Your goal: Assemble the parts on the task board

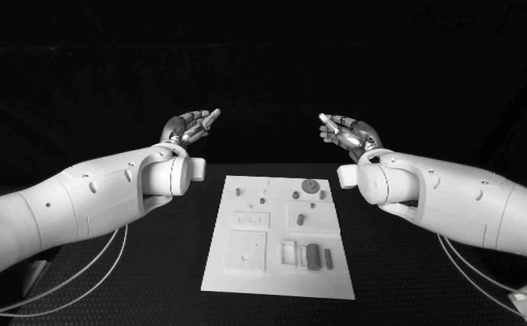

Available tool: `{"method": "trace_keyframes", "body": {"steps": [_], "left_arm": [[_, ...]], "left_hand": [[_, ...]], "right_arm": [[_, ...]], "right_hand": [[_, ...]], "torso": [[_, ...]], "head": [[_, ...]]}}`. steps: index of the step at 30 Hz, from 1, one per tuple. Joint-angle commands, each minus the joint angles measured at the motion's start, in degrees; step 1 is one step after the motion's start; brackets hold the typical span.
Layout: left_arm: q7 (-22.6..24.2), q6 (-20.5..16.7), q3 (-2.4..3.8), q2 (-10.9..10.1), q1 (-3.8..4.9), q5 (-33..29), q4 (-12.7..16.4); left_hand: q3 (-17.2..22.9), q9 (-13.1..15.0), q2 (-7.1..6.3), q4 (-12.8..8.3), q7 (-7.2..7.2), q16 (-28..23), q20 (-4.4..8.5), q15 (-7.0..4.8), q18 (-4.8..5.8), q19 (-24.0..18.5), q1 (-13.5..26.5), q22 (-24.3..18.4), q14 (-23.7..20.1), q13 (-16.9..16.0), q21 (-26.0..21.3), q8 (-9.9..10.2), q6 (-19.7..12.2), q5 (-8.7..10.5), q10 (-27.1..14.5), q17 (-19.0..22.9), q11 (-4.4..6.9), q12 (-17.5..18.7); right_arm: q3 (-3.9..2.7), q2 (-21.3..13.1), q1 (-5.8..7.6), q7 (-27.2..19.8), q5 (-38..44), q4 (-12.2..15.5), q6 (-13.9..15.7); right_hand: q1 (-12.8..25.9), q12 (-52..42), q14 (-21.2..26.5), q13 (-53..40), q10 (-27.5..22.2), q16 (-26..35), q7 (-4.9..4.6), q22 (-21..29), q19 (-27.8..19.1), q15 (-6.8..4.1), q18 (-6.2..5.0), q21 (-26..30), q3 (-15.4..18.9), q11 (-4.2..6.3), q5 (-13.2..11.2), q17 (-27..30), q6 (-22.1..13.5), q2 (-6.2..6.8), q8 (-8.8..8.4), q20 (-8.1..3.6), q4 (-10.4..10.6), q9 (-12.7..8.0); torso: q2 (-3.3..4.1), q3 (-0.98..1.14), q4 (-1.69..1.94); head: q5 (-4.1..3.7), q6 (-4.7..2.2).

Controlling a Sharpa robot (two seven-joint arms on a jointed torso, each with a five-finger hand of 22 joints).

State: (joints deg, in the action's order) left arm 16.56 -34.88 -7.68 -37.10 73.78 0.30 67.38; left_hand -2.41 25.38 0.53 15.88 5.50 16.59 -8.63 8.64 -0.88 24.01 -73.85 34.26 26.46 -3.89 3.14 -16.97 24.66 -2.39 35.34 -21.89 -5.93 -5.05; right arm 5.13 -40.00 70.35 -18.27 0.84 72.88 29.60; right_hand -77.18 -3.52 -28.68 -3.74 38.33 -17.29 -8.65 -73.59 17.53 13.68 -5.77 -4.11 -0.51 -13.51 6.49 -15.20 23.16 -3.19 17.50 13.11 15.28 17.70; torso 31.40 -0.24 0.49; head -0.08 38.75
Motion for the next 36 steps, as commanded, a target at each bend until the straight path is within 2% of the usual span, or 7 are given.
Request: {"method": "trace_keyframes", "body": {"steps": [1, 4, 11, 12, 15, 26, 36], "left_arm": [[-8.2, 7.9, -0.82, 1.2, 1.84, 1.4, -3.3], [-9.9, 9.3, -1.55, 1.9, 3.16, 1.6, -5.5], [-10.7, 10.0, -1.89, 2.3, 3.79, 1.6, -6.5], [-10.7, 11.7, -2.40, 2.2, 3.44, 1.5, -5.9], [-10.1, 12.2, -3.22, 2.0, 3.45, 2.4, -5.5], [-7.9, 14.2, -3.90, 0.3, 3.44, 3.9, -2.7], [-4.8, 16.0, -3.84, -5.2, 3.47, 9.7, 7.9]], "left_hand": [[-0.1, 0.9, 0.05, 0.8, 0.11, 0.8, -0.27, 0.25, 0.88, 1.2, -2.6, 1.4, 1.1, -0.2, 0.5, -0.9, 1.1, -0.41, 1.6, -0.8, -0.25, -0.5], [-0.1, 0.9, 0.04, 0.8, 0.16, 0.8, -0.26, 0.26, 0.88, 1.3, -2.6, 1.6, 1.1, -0.2, 0.6, -0.9, 1.2, -0.41, 1.6, -0.8, -0.25, -0.4], [0.2, 1.2, 0.20, 0.7, 1.25, 1.5, 0.14, 0.43, 0.88, 3.8, -3.4, 4.7, 2.0, -0.4, 1.2, -1.4, 2.1, -0.42, 2.8, -1.2, -0.78, -0.9], [0.3, 1.4, 0.26, 0.7, 1.86, 1.8, 0.40, 0.59, 0.86, 5.5, -3.9, 6.4, 2.6, -0.6, 1.6, -1.8, 2.9, -0.44, 3.7, -1.4, -1.19, -1.3], [1.0, 1.8, 0.02, 0.5, 3.36, 3.2, 1.28, 1.06, 0.52, 7.6, -6.3, 6.9, 5.0, -1.1, 2.5, -3.2, 5.8, -0.51, 6.5, -1.9, -2.11, -2.6], [5.0, 1.4, -1.58, 0.7, 4.56, 8.1, 4.68, -0.35, -1.37, 19.5, -19.0, 6.9, 17.5, -2.6, 5.9, -5.4, 15.6, -0.57, 18.7, -4.1, -2.76, -6.7], [5.2, -0.1, -2.13, 0.8, 4.06, 6.7, 5.40, -0.60, -0.59, 21.5, -19.7, 5.0, 18.4, -1.9, 4.3, -4.2, 17.9, -0.55, 20.5, -4.1, -2.54, -5.2]], "right_arm": [[0.71, 0.9, 1.70, 8.2, 2.4, -3.2, -13.3], [1.41, 1.6, 3.11, 10.5, 2.9, -5.6, -16.7], [2.05, 2.2, 4.41, 12.6, 3.3, -7.8, -19.8], [2.06, 3.0, 4.40, 12.1, 21.1, -11.9, -16.7], [2.06, 3.7, 4.37, 11.8, 27.0, -13.5, -15.8], [2.04, 5.3, 4.25, 11.1, 51.6, -17.7, -14.7], [2.04, 6.1, 3.19, 10.7, 70.0, -19.4, -16.2]], "right_hand": [[-4.2, -0.6, -2.2, -0.2, 2.3, -1.3, -5.79, -2.3, 2.7, 0.42, -1.30, -0.3, 0.8, -0.25, 0.4, -0.9, 1.7, -0.10, 1.31, 0.33, 0.6, 1.0], [-5.3, -0.7, -2.8, -0.3, 3.1, -1.6, -5.80, -2.2, 3.4, 0.43, -1.55, 0.0, 1.3, -0.22, 0.4, -1.1, 2.2, -0.05, 1.66, 0.33, 0.4, 1.2], [-10.6, -1.8, -7.5, -0.6, 8.2, -3.6, -5.60, -1.7, 8.5, 0.67, -3.46, -0.3, 2.2, -0.26, 0.4, -2.0, 7.4, 0.98, 3.91, 0.08, -0.5, 2.0], [-11.3, -2.3, -8.6, -0.8, 9.5, -4.1, -5.56, -1.7, 9.6, 0.28, -3.85, -0.5, 2.4, -0.16, 0.4, -2.2, 8.5, 1.17, 4.33, 0.03, -0.6, 2.1], [-13.4, -3.1, -11.2, -0.9, 12.5, -5.1, -5.07, -1.3, 12.4, -0.65, -4.78, -0.5, 3.0, 0.62, 0.4, -2.7, 11.1, 1.64, 5.03, 0.04, -0.7, 2.3], [-21.2, -5.4, -24.0, -3.0, 24.6, -10.3, -2.48, 0.0, 26.2, -6.42, -9.19, -2.4, -0.6, 5.05, 0.5, -7.7, 21.4, 5.43, 6.88, -0.10, 1.0, 3.5], [-22.1, -4.4, -36.7, -3.8, 29.0, -17.1, -1.10, -1.7, 40.4, -12.50, -9.23, -7.8, 0.0, 6.57, 0.5, -14.9, 25.7, 6.53, 6.19, -4.85, 1.2, 4.2]], "torso": [[0.00, -0.01, 0.02], [0.00, -0.01, 0.02], [0.00, -0.01, 0.02], [-0.09, -0.24, 0.05], [-0.07, -0.28, 0.12], [0.58, -0.23, 0.59], [2.68, 0.20, 1.78]], "head": [[0.01, 0.02], [0.01, 0.02], [0.01, 0.02], [0.09, -0.63], [0.00, -0.63], [-0.61, -1.14], [-2.15, -1.98]]}}
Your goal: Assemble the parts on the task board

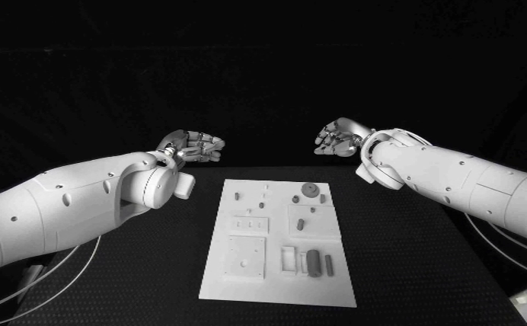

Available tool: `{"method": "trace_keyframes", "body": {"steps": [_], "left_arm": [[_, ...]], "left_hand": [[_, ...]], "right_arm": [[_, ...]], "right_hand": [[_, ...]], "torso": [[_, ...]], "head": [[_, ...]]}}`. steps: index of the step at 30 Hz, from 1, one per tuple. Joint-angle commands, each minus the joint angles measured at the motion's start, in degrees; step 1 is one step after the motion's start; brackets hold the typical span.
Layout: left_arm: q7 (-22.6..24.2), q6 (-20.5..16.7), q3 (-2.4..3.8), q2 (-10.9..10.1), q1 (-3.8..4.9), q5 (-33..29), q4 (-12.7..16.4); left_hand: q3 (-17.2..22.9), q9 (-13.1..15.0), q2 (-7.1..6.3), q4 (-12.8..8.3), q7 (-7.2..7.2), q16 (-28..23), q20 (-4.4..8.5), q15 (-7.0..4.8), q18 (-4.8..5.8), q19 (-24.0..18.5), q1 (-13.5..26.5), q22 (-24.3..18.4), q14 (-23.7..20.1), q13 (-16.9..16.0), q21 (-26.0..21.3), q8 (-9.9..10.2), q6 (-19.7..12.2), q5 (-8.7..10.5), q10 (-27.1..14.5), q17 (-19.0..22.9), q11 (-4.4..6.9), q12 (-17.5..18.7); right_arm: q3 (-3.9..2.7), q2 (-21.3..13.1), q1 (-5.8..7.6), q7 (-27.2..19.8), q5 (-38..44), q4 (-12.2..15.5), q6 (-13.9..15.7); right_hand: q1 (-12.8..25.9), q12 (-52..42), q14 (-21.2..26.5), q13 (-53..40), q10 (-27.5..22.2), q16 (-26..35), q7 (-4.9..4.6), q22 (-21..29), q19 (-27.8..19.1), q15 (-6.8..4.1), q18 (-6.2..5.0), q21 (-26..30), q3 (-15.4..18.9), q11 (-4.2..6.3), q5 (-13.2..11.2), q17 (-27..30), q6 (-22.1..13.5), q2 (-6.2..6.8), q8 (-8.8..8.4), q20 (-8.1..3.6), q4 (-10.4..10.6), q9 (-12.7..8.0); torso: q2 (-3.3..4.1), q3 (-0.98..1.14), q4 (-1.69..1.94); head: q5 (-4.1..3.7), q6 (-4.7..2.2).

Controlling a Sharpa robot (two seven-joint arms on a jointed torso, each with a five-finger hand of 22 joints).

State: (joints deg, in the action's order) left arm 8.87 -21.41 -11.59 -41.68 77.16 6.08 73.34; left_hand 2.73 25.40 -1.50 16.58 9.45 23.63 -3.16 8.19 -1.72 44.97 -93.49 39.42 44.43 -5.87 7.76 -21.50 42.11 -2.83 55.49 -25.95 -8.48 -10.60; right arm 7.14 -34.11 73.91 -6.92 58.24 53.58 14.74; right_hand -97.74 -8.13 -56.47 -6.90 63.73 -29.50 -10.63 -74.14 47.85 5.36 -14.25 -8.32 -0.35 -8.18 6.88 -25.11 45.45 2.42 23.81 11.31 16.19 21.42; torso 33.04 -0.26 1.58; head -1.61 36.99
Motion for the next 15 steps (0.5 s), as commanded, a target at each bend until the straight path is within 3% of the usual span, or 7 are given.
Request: {"method": "trace_keyframes", "body": {"steps": [1, 6, 15], "left_arm": [[3.0, 2.4, 0.08, -0.9, 0.09, 3.9, 2.5], [3.3, 2.3, 0.07, -2.1, 0.08, 3.7, 4.7], [3.7, 2.6, 0.07, -3.6, 0.06, 3.6, 8.0]], "left_hand": [[0.0, -0.3, -0.15, 0.1, 0.14, -0.5, -0.02, -0.13, 0.31, 0.6, 0.0, -0.3, 0.4, 0.2, -0.4, 0.4, 0.5, -0.10, 0.4, 0.0, 0.00, 0.4], [-0.1, -0.6, -0.53, 0.1, 0.33, -1.0, 0.13, -0.01, 0.63, 0.8, 0.7, -0.7, 0.2, 0.4, -0.9, 0.9, 0.6, -0.10, 0.6, 0.0, -0.13, 1.0], [-0.1, -1.0, -0.93, 0.1, 0.53, -1.5, 0.28, 0.09, 0.98, 1.0, 1.7, -1.2, 0.2, 0.7, -1.5, 1.3, 0.7, -0.10, 0.7, 0.0, -0.28, 1.6]], "right_arm": [[0.02, 0.3, -0.50, -0.6, 14.2, -0.1, -1.3], [0.02, 1.0, -1.22, -0.5, 20.6, -0.5, -1.5], [0.01, 2.6, -2.46, 0.0, 28.1, -1.2, -2.6]], "right_hand": [[-1.6, 0.4, -10.0, -0.6, 3.8, -5.7, 0.94, -1.4, 11.3, -4.56, -0.75, -4.2, -0.1, 1.43, 0.1, -5.7, 3.6, 0.98, -0.26, -3.57, 0.3, 0.5], [-1.6, 1.4, -13.0, -0.7, 4.7, -8.8, 1.12, -2.2, 15.1, -5.43, -0.75, -6.3, 0.2, 1.92, 0.1, -8.8, 4.4, 1.49, -1.06, -5.23, 0.2, 0.6], [-1.6, 3.3, -15.7, -0.7, 5.5, -14.2, 1.23, -2.4, 18.6, -5.86, -0.75, -10.9, 0.6, 2.28, 0.1, -13.6, 5.1, 2.11, -2.53, -7.14, 0.2, 1.0]], "torso": [[1.21, 0.25, 0.81], [2.43, 0.33, 1.84], [4.33, 0.13, 3.59]], "head": [[-0.69, -0.29], [-1.56, -0.64], [-3.20, -1.04]]}}
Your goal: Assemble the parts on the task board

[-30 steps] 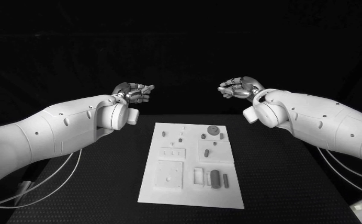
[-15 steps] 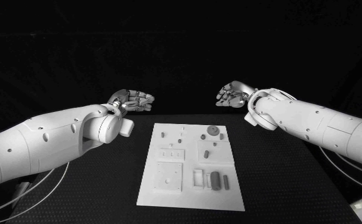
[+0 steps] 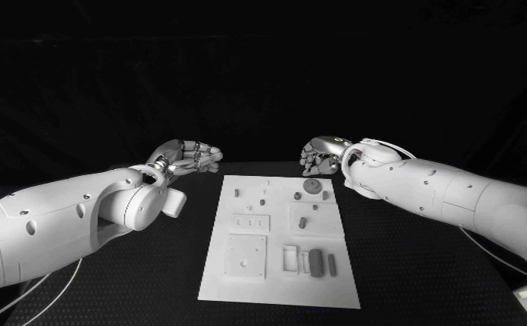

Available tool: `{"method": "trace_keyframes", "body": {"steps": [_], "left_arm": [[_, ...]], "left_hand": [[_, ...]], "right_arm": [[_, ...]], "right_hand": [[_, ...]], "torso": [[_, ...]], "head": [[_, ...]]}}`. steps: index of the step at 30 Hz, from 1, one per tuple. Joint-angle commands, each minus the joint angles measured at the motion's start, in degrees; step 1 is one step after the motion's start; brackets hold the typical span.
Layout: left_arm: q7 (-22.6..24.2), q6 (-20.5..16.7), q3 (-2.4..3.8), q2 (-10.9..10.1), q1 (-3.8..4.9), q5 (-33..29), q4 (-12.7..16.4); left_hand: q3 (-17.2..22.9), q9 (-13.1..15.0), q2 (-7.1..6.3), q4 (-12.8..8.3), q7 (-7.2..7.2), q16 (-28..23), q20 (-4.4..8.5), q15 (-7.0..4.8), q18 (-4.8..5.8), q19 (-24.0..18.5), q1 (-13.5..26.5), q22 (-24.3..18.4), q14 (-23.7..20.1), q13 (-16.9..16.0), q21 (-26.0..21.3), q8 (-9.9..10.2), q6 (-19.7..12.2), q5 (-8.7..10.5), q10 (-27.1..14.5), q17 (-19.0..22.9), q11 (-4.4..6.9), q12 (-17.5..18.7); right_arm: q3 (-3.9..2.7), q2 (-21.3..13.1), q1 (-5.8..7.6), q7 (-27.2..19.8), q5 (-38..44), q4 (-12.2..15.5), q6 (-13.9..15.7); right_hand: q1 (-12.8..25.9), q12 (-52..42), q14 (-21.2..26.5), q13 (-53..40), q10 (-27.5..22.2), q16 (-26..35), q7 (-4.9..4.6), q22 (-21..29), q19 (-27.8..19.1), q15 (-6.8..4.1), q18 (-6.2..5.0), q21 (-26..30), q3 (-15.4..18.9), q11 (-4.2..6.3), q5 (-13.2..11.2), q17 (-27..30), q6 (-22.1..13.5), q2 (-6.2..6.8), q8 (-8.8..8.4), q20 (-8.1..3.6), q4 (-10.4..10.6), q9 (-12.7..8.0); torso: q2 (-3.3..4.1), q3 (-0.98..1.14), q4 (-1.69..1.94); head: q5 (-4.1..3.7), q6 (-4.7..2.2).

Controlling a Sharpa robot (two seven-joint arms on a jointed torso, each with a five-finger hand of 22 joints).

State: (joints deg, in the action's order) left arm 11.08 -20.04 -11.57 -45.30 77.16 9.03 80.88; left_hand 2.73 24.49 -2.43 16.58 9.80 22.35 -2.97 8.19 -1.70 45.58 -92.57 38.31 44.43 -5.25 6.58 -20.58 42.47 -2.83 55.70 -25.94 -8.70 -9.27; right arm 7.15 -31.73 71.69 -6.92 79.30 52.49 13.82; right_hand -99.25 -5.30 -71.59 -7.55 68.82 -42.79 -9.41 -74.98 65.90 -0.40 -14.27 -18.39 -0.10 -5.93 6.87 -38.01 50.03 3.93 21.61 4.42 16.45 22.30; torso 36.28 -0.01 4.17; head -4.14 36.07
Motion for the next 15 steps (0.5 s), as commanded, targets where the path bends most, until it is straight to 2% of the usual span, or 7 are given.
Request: {"method": "trace_keyframes", "body": {"steps": [1, 3, 6, 15], "left_arm": [[1.4, 1.3, 0.04, 0.1, 0.04, 0.7, 0.5], [1.5, 1.4, 0.03, 0.3, 0.03, 0.7, 0.5], [1.5, 1.5, 0.03, 0.2, 0.02, 0.7, 0.8], [1.7, 1.6, 0.04, 0.4, -0.30, 0.3, 0.6]], "left_hand": [[-0.1, -0.1, -0.01, 0.1, 0.19, -0.3, 0.09, 0.10, 0.97, 0.4, 0.8, -0.1, 0.2, 0.1, -0.3, 0.4, 0.3, -0.10, 0.5, 0.0, -0.07, 0.3], [-0.1, -0.2, -0.03, 0.1, 0.24, -0.4, 0.11, 0.11, 1.01, 0.4, 0.9, -0.2, 0.1, 0.1, -0.4, 0.5, 0.3, -0.10, 0.6, 0.0, -0.10, 0.4], [-0.1, -0.2, -0.03, 0.1, 0.28, -0.4, 0.12, 0.12, 1.05, 0.4, 1.0, -0.2, 0.1, 0.2, -0.5, 0.5, 0.4, -0.10, 0.6, 0.0, -0.13, 0.4], [0.0, -0.4, -0.08, 0.1, 0.36, -0.7, 0.15, 0.18, 1.18, 0.5, 1.4, -0.4, 0.1, 0.3, -0.7, 0.7, 0.3, -0.10, 0.6, 0.0, -0.20, 0.7]], "right_arm": [[0.01, 0.3, -0.41, 0.0, 7.7, -0.1, -1.9], [0.01, 0.4, -0.68, 0.2, 8.8, -0.1, -2.3], [0.01, 0.6, -0.91, 0.4, 10.2, -0.2, -2.9], [0.02, 1.5, -1.65, 0.7, 12.0, -1.3, -3.0]], "right_hand": [[0.0, 0.7, -1.5, 0.0, 0.4, -2.3, 0.00, -1.6, 1.5, -0.16, -0.73, -2.0, 0.4, 0.10, 0.1, -1.6, 0.5, 0.67, -0.55, -0.69, 0.0, 0.1], [-0.1, 1.1, -2.1, 0.1, 0.4, -4.5, -0.04, -1.6, 2.3, -0.18, -0.73, -4.2, 0.6, 0.11, 0.1, -3.0, 0.6, 0.78, -0.95, -1.37, 0.0, 0.2], [-0.2, 1.4, -2.7, 0.4, 0.1, -8.1, 0.02, -1.6, 3.1, -0.15, -0.73, -7.8, 0.8, -0.04, 0.1, -5.2, 0.6, 0.92, -1.52, -2.33, 0.0, 0.2], [-0.3, 1.5, -2.2, 0.9, -0.2, -11.0, 0.06, -1.6, 2.1, -0.02, -0.73, -12.1, 0.6, -0.11, 0.2, -6.4, 0.5, 1.01, -2.33, -2.78, 0.0, 0.4]], "torso": [[1.26, -0.13, 1.18], [1.56, -0.21, 1.48], [2.05, -0.28, 1.75], [3.49, -0.53, 2.02]], "head": [[-0.88, -0.06], [-1.27, -0.08], [-1.66, -0.19], [-2.39, -0.56]]}}
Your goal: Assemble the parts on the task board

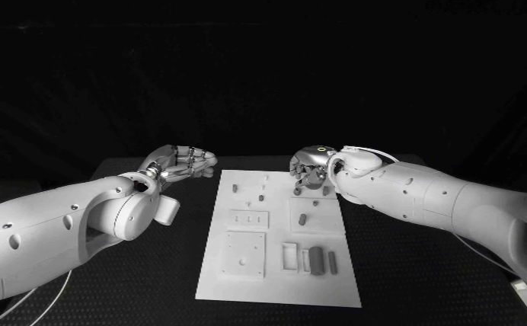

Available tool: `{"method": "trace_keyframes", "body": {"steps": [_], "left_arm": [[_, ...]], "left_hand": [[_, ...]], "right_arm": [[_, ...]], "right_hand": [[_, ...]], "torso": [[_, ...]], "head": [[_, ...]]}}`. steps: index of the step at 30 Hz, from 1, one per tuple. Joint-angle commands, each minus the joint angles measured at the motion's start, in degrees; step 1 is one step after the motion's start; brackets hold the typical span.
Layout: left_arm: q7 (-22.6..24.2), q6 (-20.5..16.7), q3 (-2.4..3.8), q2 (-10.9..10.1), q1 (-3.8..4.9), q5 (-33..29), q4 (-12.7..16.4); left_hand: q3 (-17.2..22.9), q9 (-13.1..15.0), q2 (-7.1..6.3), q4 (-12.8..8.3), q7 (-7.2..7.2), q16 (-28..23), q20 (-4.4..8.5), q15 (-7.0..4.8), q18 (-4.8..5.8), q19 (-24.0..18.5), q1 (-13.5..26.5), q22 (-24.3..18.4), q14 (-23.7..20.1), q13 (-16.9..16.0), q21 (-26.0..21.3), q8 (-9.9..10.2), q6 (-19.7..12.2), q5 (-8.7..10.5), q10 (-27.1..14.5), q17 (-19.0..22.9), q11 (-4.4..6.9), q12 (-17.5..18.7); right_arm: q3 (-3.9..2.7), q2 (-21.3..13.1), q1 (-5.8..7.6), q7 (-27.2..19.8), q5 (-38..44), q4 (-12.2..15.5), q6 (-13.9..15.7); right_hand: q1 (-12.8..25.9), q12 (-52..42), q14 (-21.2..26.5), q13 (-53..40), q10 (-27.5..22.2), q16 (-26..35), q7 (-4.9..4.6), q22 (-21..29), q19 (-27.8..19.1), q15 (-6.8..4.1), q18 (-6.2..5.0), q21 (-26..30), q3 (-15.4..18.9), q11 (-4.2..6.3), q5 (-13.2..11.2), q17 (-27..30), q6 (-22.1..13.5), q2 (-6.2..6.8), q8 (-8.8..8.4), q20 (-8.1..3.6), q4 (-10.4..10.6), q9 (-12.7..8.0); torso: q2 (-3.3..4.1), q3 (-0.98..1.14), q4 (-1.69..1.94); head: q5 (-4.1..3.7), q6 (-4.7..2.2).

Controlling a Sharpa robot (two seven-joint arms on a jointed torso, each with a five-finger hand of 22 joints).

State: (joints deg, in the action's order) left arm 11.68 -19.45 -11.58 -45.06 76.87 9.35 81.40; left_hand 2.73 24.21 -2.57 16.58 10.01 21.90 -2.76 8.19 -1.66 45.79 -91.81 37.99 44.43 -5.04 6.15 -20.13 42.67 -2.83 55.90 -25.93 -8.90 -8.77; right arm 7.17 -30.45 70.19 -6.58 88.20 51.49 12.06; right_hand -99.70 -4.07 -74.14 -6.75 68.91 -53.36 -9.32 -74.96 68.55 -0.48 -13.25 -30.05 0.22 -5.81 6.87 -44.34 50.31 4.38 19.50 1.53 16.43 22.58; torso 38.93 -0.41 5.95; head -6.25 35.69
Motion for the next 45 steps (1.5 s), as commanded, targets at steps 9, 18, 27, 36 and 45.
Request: {"method": "trace_keyframes", "body": {"steps": [9, 18, 27, 36, 45], "left_arm": [[1.0, 1.2, 0.07, -0.4, -0.01, 0.0, 0.9], [0.8, 1.1, 0.07, -0.4, -0.01, -0.2, 0.5], [0.7, 1.4, 0.06, -0.3, -0.01, -0.2, 0.3], [0.5, 1.6, 0.06, -0.4, -0.02, -0.5, 0.3], [0.4, 2.0, 0.05, -0.2, -0.07, -0.6, 0.1]], "left_hand": [[0.0, -0.2, 0.05, 0.1, 0.21, -0.4, -0.03, 0.21, 1.20, 0.3, 0.8, -0.2, 0.0, 0.2, -0.4, 0.4, 0.1, -0.10, 0.4, 0.0, -0.03, 0.4], [0.1, -0.3, -0.05, 0.1, 0.41, -0.6, -0.02, 0.29, 1.26, 0.4, 1.3, -0.4, 0.1, 0.3, -0.6, 0.6, 0.1, -0.10, 0.4, 0.0, -0.18, 0.7], [0.1, -0.5, -0.08, 0.1, 0.63, -0.8, -0.03, 0.35, 1.26, 0.6, 1.7, -0.5, 0.1, 0.4, -0.8, 0.8, 0.0, -0.10, 0.4, -0.1, -0.35, 1.0], [0.2, -0.6, -0.11, 0.1, 0.72, -0.9, -0.07, 0.40, 1.25, 0.6, 2.2, -0.6, 0.1, 0.5, -0.9, 1.0, -0.1, -0.10, 0.5, -0.1, -0.42, 1.2], [0.3, -0.7, -0.07, 0.1, 0.74, -1.1, -0.08, 0.41, 1.24, 0.7, 2.7, -0.6, 0.1, 0.5, -1.0, 1.0, -0.1, -0.10, 0.5, -0.2, -0.45, 1.4]], "right_arm": [[0.06, 0.0, -0.32, 1.4, 5.1, -0.6, -2.3], [0.14, -0.6, -0.33, 2.1, 6.0, -0.5, -2.4], [0.19, -0.6, -0.41, 2.2, 5.8, -0.2, -2.2], [0.20, -0.8, -0.47, 3.3, 3.8, -0.2, -1.7], [0.19, -1.0, -0.47, 3.9, 2.2, 0.1, -2.6]], "right_hand": [[0.4, 0.3, 0.4, 0.4, -0.6, -1.4, -0.03, -1.6, -0.9, 0.09, -1.75, -2.0, 0.2, -0.25, 0.2, -0.4, 0.0, 0.72, -0.61, -0.02, 0.1, 0.1], [0.7, 0.5, 1.0, 1.8, -4.0, -2.1, 0.04, -1.5, -1.8, 1.02, -1.75, -3.2, -0.2, -1.24, 0.2, -0.3, -0.3, 1.17, -1.13, 0.07, 0.1, 0.1], [4.1, 0.4, 1.6, 2.9, -7.1, -2.7, -0.27, -1.4, -2.3, 2.01, -1.75, -3.9, -0.7, -2.26, 0.2, -0.1, -1.2, 3.17, -1.89, 0.35, 0.3, -0.2], [13.1, 0.0, 3.4, 2.6, -6.9, -6.2, -1.12, -1.5, -3.1, 1.94, -1.75, -5.9, -6.6, -2.22, 0.2, -1.4, -1.9, 6.98, -2.26, -0.10, 0.0, 0.0], [13.2, -0.4, 7.6, 0.6, -4.9, -11.1, -1.30, -1.5, -7.2, 1.51, -1.74, -10.0, -9.9, -1.67, 0.3, -2.6, -2.6, 5.03, -1.86, 0.30, -1.1, 1.6]], "torso": [[1.61, -0.22, 0.79], [2.10, -0.22, 0.95], [2.41, -0.12, 1.04], [2.67, -0.10, 1.13], [2.87, -0.08, 1.13]], "head": [[-0.66, -0.07], [-0.93, 0.02], [-1.12, -0.09], [-1.02, -0.11], [-1.16, -0.14]]}}
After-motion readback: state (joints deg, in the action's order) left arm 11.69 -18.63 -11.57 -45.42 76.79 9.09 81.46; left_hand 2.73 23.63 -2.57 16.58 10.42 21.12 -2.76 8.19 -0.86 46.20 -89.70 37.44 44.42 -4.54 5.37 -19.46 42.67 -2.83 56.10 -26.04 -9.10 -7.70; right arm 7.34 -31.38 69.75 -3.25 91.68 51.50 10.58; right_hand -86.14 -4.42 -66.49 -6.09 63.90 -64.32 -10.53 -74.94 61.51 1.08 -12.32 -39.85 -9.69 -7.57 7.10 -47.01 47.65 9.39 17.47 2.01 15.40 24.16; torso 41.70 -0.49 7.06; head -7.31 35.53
